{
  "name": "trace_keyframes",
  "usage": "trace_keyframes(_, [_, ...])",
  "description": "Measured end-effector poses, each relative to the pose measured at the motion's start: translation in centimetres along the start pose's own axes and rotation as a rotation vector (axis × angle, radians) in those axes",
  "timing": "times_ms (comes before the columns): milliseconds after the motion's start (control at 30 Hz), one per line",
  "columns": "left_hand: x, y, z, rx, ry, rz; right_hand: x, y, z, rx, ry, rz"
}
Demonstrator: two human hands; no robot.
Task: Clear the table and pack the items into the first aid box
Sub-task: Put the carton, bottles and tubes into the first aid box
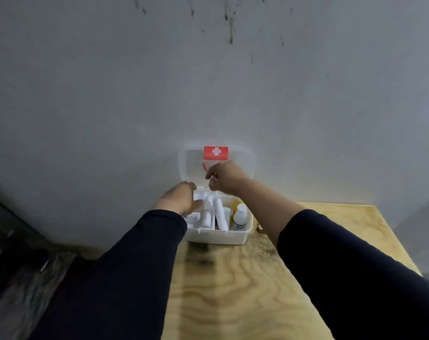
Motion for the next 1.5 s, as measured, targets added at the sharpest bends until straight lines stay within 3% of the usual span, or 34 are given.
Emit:
trace_keyframes(200, [-6.8, -2.6, -1.9, -0.073, 0.036, 0.11, -4.7, -5.4, -3.6, -0.025, 0.017, 0.023])
trace_keyframes(400, [-6.0, -3.3, -1.0, -0.173, -0.056, 0.214, -4.6, -9.0, -4.8, -0.041, -0.063, 0.08])
trace_keyframes(567, [-6.5, -3.7, -1.4, -0.174, -0.093, 0.266, -4.1, -7.9, -4.5, 0.036, -0.098, 0.015])
trace_keyframes(733, [-7.1, -4.3, -1.9, -0.182, -0.065, 0.28, -2.8, -7.2, -3.4, 0.007, -0.145, -0.049])
trace_keyframes(933, [-8.3, -6.5, -4.0, -0.167, -0.06, 0.271, -3.5, -8.5, -2.7, -0.064, -0.106, 0.092])
trace_keyframes(1300, [-7.5, -5.1, -2.0, -0.137, -0.096, 0.273, -3.8, -9.5, -2.7, -0.035, -0.125, 0.201])
trace_keyframes(1400, [-7.5, -5.0, -2.1, -0.14, -0.105, 0.267, -3.9, -8.4, -2.1, 0.027, -0.096, 0.193])
trace_keyframes(1500, [-6.8, -4.1, -2.1, -0.133, -0.109, 0.305, -4.3, -4.9, -1.2, 0.221, -0.041, 0.218])
Point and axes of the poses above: each hand's wrist, its own z-axis away from the middle knuckle, its own y-axis out of the back of the hand, x = y × z, the point moved 10 cm from there along -z, towards the middle knuckle, and after that the axes turned 9 degrees about z, right-handed, at the moved point
